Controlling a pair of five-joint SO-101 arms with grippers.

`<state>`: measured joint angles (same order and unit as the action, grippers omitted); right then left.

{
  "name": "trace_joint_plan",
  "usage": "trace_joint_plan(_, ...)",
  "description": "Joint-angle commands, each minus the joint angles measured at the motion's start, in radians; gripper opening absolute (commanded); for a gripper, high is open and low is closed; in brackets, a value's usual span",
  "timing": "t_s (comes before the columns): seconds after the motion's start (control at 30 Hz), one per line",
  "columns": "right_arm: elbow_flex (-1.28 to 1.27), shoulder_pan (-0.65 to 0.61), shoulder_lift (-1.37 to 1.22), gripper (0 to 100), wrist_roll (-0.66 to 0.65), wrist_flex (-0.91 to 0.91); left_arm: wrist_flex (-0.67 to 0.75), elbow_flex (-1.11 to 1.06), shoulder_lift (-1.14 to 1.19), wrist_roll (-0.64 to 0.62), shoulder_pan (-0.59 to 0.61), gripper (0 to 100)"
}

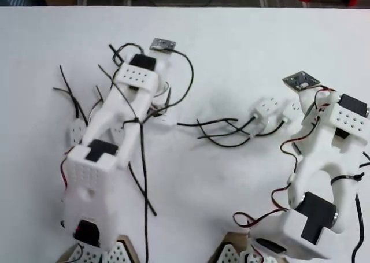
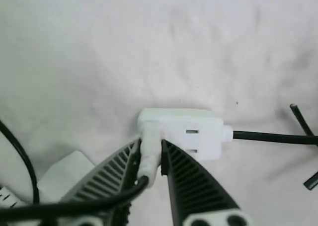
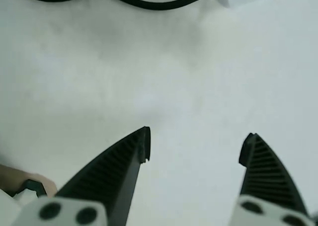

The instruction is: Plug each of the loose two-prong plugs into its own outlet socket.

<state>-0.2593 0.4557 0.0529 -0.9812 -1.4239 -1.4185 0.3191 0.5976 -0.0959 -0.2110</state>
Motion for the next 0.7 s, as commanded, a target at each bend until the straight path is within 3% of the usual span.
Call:
trace_joint_plan(0.0,0.005,0.027,0.047,28.7,-0.008,0.007,0.106,-0.123,-0.019,-0.002,-0.01,2)
trace_joint_plan(0.13,0.005,0.028,0.047,28.7,-0.009,0.007,0.098,-0.121,-0.025,0.006,-0.01,5)
trace_joint_plan(0.4,0.006,-0.013,0.048,28.9,-0.009,0.007,0.043,-0.11,-0.18,-0.002,0.008,27)
trace_joint_plan(0.67,0.014,-0.196,0.05,28.9,0.0,0.007,0.032,-0.104,-0.418,-0.003,0.114,28)
